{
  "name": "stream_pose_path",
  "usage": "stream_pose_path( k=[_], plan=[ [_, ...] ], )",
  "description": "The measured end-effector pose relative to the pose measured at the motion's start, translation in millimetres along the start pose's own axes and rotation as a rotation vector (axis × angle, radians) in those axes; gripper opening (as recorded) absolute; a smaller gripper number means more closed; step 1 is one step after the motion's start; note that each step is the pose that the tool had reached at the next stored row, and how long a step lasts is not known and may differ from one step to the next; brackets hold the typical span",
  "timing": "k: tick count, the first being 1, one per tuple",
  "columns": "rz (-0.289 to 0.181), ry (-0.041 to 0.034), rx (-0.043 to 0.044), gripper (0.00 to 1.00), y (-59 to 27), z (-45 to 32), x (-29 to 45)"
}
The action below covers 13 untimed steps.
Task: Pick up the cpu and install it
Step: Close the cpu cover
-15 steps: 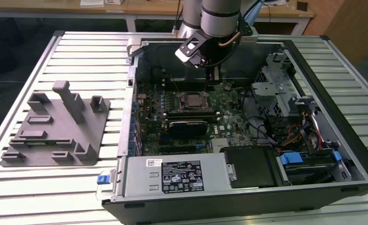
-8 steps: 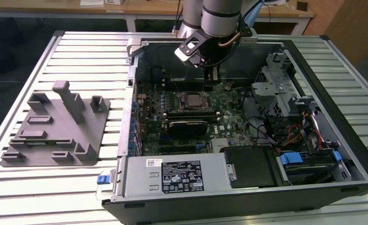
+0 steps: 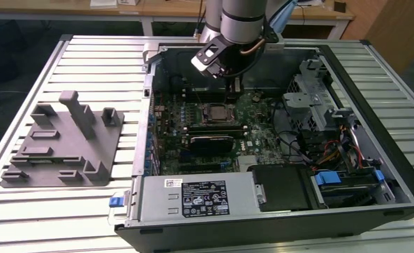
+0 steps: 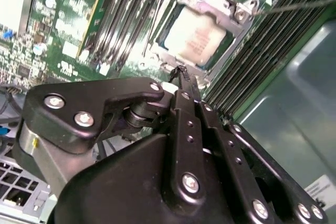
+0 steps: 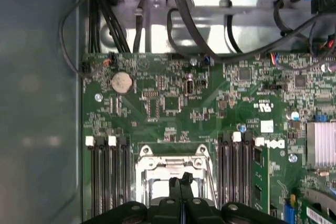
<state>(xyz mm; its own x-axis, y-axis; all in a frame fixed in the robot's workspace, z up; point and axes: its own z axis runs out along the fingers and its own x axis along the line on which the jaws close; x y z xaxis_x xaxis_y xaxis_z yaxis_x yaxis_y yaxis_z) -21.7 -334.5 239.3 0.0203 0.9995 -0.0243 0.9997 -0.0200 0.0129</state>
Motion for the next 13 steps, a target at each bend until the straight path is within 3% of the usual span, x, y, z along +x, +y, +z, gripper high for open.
stream_pose_path(
  k=[8, 13],
  plan=[
    [0.0, 0.001, -0.0121, 0.11, -14.8, 5.7, -6.2],
    [-0.001, 0.0009, -0.0123, 0.11, -15.3, 5.8, -6.3]
  ],
)
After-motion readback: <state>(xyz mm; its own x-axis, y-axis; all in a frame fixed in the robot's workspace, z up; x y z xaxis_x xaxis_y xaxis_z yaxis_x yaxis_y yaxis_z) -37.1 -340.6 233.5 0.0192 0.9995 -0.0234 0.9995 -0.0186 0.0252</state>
